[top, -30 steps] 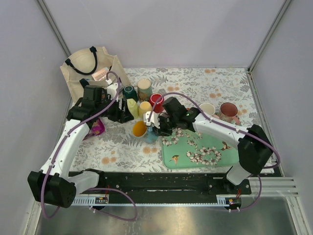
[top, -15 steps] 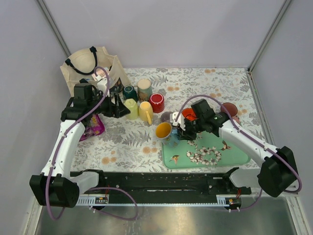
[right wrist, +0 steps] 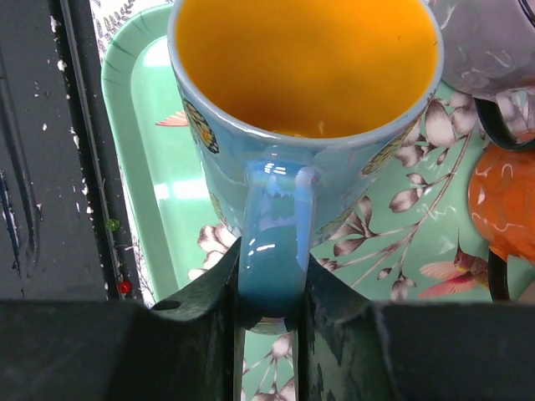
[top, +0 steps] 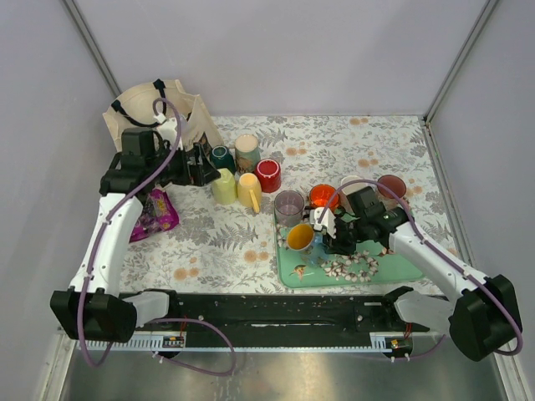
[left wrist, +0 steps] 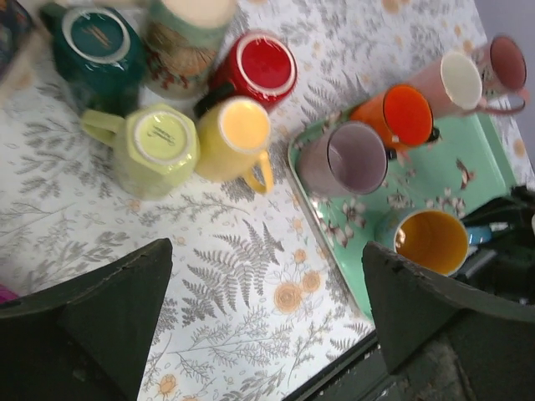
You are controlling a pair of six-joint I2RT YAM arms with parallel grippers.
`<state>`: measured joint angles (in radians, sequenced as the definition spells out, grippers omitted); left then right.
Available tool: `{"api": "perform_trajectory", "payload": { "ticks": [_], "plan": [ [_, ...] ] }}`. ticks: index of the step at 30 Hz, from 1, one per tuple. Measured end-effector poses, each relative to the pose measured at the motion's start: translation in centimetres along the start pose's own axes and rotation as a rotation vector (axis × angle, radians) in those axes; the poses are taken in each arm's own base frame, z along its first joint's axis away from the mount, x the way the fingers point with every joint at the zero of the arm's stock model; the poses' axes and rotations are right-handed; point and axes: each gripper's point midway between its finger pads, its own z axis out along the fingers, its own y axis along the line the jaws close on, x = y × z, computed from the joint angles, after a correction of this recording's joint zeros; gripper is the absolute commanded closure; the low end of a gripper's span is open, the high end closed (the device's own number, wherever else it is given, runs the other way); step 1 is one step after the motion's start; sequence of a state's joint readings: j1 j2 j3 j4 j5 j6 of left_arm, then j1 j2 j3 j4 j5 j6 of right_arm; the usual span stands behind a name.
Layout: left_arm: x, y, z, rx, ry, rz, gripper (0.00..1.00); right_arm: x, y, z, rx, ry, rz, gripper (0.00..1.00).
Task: Turn the mug right side up
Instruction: Place the cup on the tray.
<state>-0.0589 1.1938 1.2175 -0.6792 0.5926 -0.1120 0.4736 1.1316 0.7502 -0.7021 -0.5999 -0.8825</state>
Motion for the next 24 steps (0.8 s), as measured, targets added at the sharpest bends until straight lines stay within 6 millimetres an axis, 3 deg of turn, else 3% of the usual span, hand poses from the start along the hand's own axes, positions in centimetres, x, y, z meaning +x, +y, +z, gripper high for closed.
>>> {"api": "perform_trajectory", "payload": {
  "ticks": [3, 6, 8, 12, 15, 20, 22, 24],
  "plan": [
    [-2.7, -0.2, -1.2, -0.058, -0.046, -0.023, 0.01, 0.5, -0.2, -0.3, 0.010, 0.000, 0.006, 0.98],
    [-6.7, -1.3, -2.8, -0.068, -0.114, -0.045, 0.01, 1.2, -0.5, -0.7, 0.019, 0.011, 0.009, 0.92],
    [-9.6, -2.6, -4.4, -0.055, -0.205, -0.073, 0.01, 1.7, -0.6, -0.9, 0.019, 0.024, 0.007, 0.86],
    [-13.5, -4.1, -7.5, -0.047, -0.392, -0.082, 0.01, 2.8, -0.4, -1.5, 0.012, 0.064, 0.013, 0.70],
    [-17.1, -6.0, -11.6, -0.039, -0.646, -0.015, 0.01, 3.8, -0.2, -2.0, 0.011, 0.114, 0.028, 0.60],
    [-22.0, -9.8, -20.5, -0.023, -1.098, 0.113, 0.01, 6.7, 1.0, -3.0, -0.030, 0.254, 0.086, 0.47],
    [-24.3, -11.9, -24.7, 0.002, -1.289, 0.178, 0.01, 7.2, 1.1, -3.3, -0.051, 0.294, 0.095, 0.39],
    [-25.6, -13.2, -27.6, 0.025, -1.427, 0.222, 0.01, 7.2, 0.7, -3.8, -0.053, 0.323, 0.103, 0.31]
  ]
}}
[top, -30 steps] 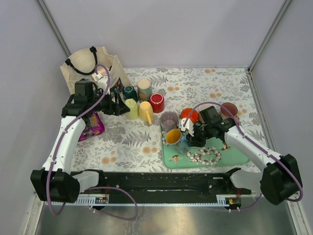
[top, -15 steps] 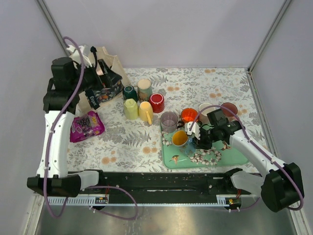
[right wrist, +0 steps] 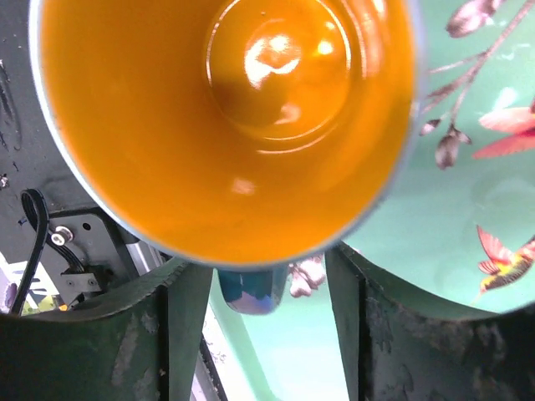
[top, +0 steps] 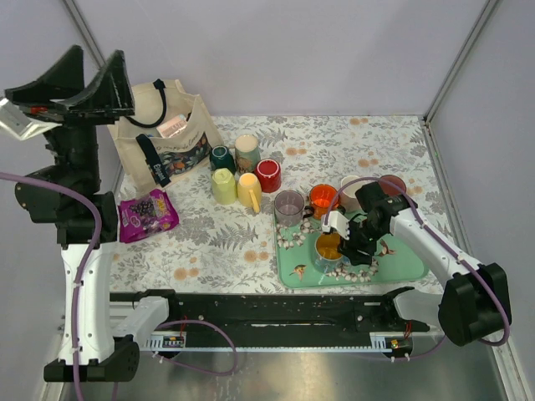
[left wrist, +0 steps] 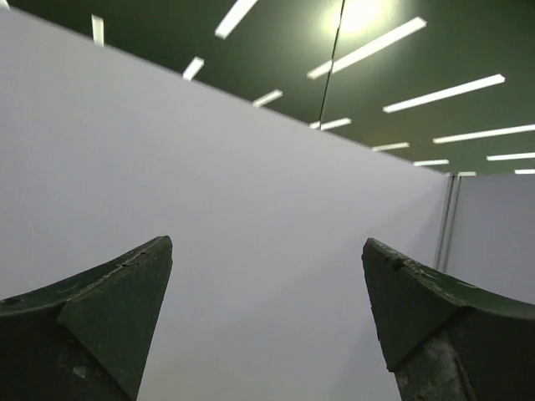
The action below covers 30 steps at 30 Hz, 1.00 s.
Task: Turn the mug right side up
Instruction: Place the cup on the tray.
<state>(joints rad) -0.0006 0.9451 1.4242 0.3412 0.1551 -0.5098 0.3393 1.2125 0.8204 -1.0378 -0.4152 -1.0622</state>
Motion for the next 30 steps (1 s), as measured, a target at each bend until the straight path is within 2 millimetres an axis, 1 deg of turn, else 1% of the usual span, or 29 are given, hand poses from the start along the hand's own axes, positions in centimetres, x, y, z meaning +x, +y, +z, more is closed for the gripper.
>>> {"api": "perform_trajectory", "payload": {
  "ticks": [2, 5, 7, 11, 15, 18, 20, 22, 24, 28, 30],
  "plan": [
    [-2.4, -0.3, 0.9, 0.024, -0.113, 0.029, 0.01, -0.1, -0.5, -0.6, 0.013, 0.011, 0.005, 0.28],
    [-4.8, -0.4, 2.4, 0.046, -0.242, 0.047, 0.01, -0.1, -1.0, -1.1, 0.033, 0.019, 0.014, 0.28],
    [-5.6, -0.2, 3.0, 0.052, -0.301, 0.048, 0.01, 0.0, -1.2, -1.2, 0.025, 0.026, 0.021, 0.28],
    [-5.4, 0.5, 4.0, 0.059, -0.355, 0.027, 0.01, -0.1, -1.7, -0.5, -0.011, 0.050, 0.055, 0.27],
    [-5.0, 0.9, 4.4, 0.063, -0.370, 0.013, 0.01, -0.2, -2.1, -0.4, -0.024, 0.059, 0.067, 0.27],
    [-5.7, 0.2, 4.2, 0.093, -0.399, 0.031, 0.01, -0.6, -2.4, -0.7, -0.022, 0.058, 0.069, 0.27],
    [-6.5, -0.2, 3.9, 0.106, -0.435, 0.044, 0.06, -0.9, -2.8, -1.0, -0.016, 0.054, 0.070, 0.27],
    [-7.0, -0.5, 3.8, 0.115, -0.461, 0.060, 0.01, -1.3, -3.2, -1.3, -0.006, 0.048, 0.067, 0.27],
    [-7.4, -0.7, 3.6, 0.123, -0.476, 0.072, 0.01, -1.5, -3.4, -1.5, 0.001, 0.043, 0.067, 0.27],
    [-7.3, -1.5, 3.3, 0.158, -0.470, 0.075, 0.01, -1.5, -3.1, -1.9, 0.004, 0.044, 0.068, 0.26],
    [-6.6, -2.9, 3.1, 0.214, -0.440, 0.065, 0.01, -1.5, -2.9, -2.4, 0.016, 0.041, 0.063, 0.24]
  ]
}}
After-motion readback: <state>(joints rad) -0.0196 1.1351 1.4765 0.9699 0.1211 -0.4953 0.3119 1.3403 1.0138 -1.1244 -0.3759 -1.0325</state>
